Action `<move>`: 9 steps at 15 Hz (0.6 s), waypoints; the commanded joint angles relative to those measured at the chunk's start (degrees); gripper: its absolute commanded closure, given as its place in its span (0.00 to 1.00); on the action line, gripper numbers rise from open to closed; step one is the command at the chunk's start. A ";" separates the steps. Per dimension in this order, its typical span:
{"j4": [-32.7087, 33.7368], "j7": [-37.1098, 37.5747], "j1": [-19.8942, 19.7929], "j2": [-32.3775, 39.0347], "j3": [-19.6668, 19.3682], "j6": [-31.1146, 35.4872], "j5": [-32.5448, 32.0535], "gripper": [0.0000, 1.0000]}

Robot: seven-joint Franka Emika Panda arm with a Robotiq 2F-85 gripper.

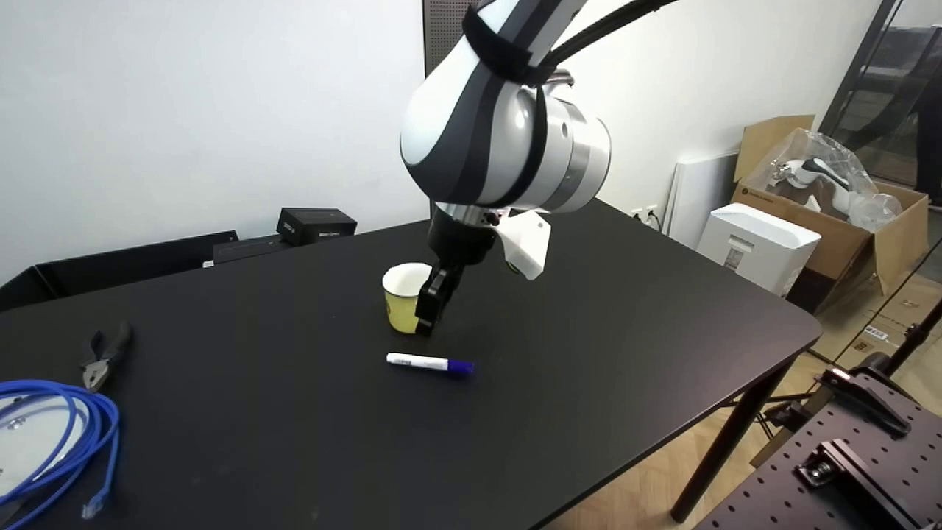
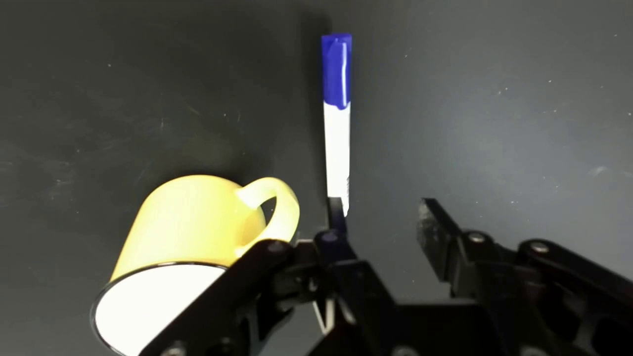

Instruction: Take the pen out of the cup and put it on the table

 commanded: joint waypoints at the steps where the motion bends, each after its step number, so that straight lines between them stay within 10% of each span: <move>1: 0.85 2.78 -0.71 0.69 -0.30 0.55 -2.51 0.27; 5: -0.12 14.65 2.58 -1.39 -5.54 0.15 -11.42 0.01; 9: -0.42 27.08 4.74 -4.38 -9.81 -2.64 -22.92 0.00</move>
